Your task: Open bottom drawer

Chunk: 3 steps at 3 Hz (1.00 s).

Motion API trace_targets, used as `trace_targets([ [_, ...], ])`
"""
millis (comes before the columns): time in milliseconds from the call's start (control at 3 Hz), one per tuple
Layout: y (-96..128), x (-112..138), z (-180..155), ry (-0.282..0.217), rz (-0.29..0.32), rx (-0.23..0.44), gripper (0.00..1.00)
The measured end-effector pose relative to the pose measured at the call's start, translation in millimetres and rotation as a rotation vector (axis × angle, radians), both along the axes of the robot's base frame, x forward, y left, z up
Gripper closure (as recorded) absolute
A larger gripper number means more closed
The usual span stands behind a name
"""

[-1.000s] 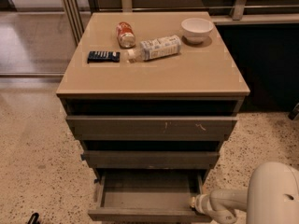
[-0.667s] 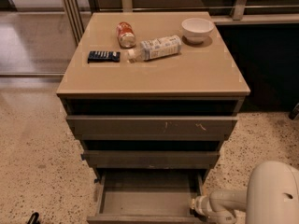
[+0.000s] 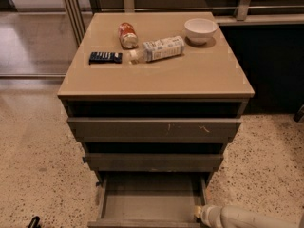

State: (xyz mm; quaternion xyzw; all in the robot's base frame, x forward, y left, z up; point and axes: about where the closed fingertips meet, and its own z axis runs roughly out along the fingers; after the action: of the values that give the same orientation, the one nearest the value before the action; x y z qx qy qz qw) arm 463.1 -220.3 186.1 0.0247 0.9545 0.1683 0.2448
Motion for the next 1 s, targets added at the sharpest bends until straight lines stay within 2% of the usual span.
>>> trace_targets([
  [333, 14, -5, 53, -0.173, 0.052, -0.004, 1.00],
  [667, 14, -14, 101, -0.316, 0.038, 0.010, 1.00],
  [1000, -7, -22, 114, -0.351, -0.015, 0.007, 0.86],
])
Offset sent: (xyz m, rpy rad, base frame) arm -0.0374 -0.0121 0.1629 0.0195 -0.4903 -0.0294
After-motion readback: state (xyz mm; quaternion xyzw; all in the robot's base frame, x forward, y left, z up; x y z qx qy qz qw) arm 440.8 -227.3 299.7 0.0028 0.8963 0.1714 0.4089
